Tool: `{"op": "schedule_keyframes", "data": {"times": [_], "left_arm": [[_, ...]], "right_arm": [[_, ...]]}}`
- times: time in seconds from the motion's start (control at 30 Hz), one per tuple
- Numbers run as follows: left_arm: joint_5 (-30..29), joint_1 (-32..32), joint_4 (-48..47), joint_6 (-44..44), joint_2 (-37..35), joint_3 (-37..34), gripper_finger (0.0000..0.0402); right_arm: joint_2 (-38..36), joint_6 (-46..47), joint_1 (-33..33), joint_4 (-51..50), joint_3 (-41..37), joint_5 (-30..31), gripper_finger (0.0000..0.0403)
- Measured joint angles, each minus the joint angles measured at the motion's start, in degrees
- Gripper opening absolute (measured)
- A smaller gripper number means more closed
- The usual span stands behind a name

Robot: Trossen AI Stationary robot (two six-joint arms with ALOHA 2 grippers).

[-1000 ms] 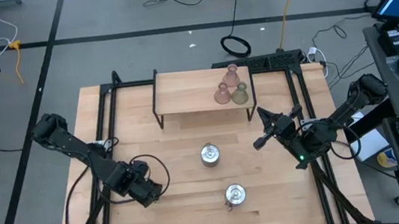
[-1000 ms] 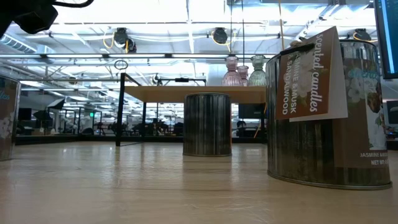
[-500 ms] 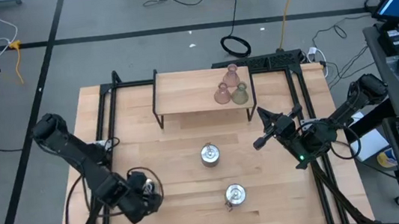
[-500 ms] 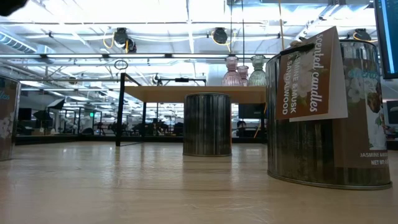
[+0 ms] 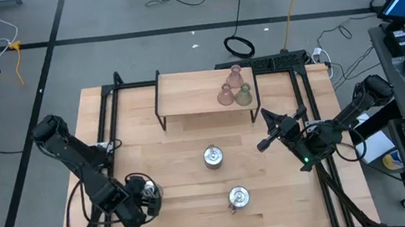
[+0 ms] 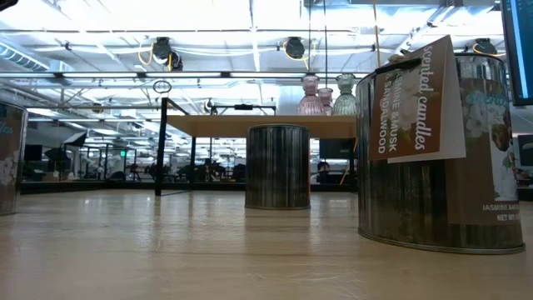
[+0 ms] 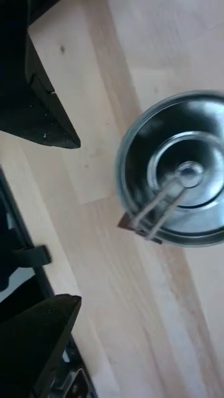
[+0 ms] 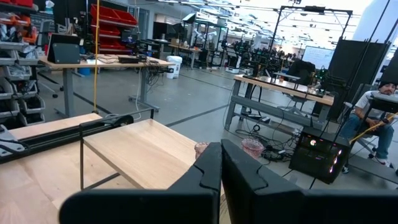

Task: Pick & Place candle stick holders
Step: Put the left scented candle on the shelf

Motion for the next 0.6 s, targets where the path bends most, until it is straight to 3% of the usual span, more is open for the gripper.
{"op": "schedule_keyframes", "data": {"times": [0.2, 0.6], "left_arm": [[-3.2, 0.0, -2.32, -0.52, 0.0, 0.0, 0.0399], [-2.72, -0.02, -11.21, -5.56, 0.0, 0.0, 0.0399]], "right_arm": [[0.0, 0.0, 0.0, 0.0, 0.0, 0.0, 0.0], [0.0, 0.0, 0.0, 0.0, 0.0, 0.0, 0.0]]}}
